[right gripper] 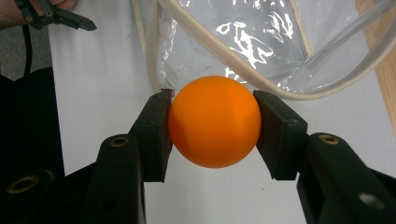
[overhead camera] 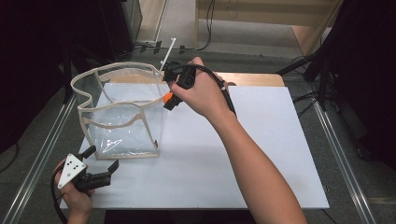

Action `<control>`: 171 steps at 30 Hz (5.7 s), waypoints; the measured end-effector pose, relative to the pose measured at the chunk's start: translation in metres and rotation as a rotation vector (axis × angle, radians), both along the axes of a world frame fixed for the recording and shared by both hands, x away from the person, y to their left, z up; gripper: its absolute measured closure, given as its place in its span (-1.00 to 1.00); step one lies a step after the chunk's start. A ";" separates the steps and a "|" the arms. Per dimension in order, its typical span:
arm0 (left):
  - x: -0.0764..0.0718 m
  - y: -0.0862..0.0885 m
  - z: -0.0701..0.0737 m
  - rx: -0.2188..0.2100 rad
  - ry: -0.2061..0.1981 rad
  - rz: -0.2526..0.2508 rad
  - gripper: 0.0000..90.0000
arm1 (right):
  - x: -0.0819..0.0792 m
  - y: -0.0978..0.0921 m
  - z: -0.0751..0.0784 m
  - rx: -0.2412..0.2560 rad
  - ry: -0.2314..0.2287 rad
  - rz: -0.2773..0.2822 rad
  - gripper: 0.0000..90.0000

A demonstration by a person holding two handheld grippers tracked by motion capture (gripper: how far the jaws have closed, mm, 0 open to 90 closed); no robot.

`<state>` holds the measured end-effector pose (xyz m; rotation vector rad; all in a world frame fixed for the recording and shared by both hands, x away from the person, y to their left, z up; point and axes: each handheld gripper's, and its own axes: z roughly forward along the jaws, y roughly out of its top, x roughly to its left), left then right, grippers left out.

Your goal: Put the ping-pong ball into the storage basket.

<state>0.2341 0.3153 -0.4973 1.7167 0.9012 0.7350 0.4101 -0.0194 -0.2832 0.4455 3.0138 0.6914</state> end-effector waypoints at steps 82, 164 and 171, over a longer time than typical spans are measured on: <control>0.000 0.000 0.000 0.001 0.002 -0.002 -0.92 | 0.032 -0.010 -0.002 0.046 -0.001 -0.143 -0.67; 0.000 -0.001 0.000 0.016 0.002 0.000 -0.92 | -0.062 -0.134 -0.119 0.174 -0.030 -0.334 -1.00; 0.000 -0.001 0.000 0.018 0.001 0.000 -0.92 | -0.069 -0.143 -0.128 0.185 -0.028 -0.341 -1.00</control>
